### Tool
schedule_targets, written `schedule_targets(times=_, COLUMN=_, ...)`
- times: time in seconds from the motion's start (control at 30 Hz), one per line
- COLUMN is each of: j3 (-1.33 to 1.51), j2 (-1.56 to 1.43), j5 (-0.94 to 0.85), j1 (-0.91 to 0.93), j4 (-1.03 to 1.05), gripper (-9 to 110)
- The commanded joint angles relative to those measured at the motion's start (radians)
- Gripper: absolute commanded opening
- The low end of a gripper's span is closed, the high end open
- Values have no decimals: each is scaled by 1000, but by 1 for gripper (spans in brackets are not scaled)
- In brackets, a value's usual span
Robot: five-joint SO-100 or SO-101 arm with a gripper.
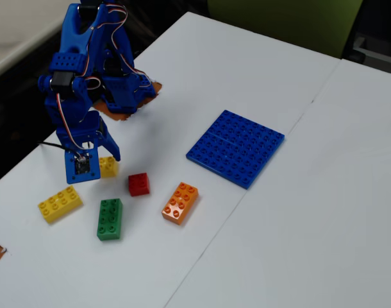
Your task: Pick up the 2x2 yellow block and go up the 8x8 blue block.
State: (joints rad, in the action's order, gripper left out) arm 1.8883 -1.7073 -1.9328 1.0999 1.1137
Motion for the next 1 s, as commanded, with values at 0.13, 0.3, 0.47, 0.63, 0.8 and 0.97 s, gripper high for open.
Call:
schedule_targets(times=0.13, j3=-5, j2=9, j5=-8, j1=3, j4=-25, gripper=23)
schedule_targets(times=0.3, j3=5, j2=32, j5=-8, j1=12, j4=-44, gripper=23)
schedule_targets(times=0.47, j3=9, j2=81, j5=-20, j1=25, j4=-72, gripper=22)
schedule_targets(times=0.63, j3=12, j2=110, j5=-20, j1=26, j4=-84, gripper=22)
schedule_targets(times=0.8, j3=12, j2=132, j5=-20, j1=23, j4=-91, gripper=21)
schedule_targets(times=0.97, j3=14, j2=155, j5=-17, j1=15, j4=-91, gripper=21)
